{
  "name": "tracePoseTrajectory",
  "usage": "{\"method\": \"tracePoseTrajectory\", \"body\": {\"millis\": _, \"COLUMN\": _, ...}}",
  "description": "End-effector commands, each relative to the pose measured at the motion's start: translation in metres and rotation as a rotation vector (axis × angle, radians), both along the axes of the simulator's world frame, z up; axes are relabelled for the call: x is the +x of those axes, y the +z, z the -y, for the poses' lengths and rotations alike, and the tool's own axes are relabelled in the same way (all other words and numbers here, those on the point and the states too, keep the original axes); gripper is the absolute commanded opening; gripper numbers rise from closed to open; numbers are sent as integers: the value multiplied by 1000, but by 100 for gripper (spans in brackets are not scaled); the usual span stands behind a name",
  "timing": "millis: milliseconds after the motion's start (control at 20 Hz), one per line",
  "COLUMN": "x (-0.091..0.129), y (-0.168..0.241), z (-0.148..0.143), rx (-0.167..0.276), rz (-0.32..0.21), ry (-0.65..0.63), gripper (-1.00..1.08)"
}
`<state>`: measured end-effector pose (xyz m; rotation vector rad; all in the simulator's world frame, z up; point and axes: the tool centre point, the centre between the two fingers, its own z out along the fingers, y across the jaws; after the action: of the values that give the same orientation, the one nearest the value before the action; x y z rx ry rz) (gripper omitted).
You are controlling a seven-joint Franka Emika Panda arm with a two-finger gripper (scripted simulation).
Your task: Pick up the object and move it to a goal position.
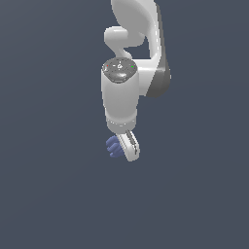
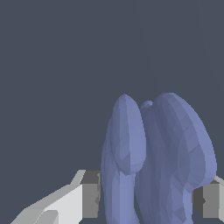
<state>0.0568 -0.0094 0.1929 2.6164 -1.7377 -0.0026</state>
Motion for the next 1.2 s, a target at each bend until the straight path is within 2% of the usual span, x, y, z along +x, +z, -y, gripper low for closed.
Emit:
{"method": "tracePoseTrajectory", "body": {"millis": 0, "x": -5, "y": 27, "z": -15, "rx": 0, "rz": 1, "ry": 0, "gripper": -100}}
{"method": "tracePoseTrajectory", "body": {"millis": 1150, "x": -43, "y": 262, "z": -141, "rx": -2, "rz": 2, "ry": -1, "gripper": -100}}
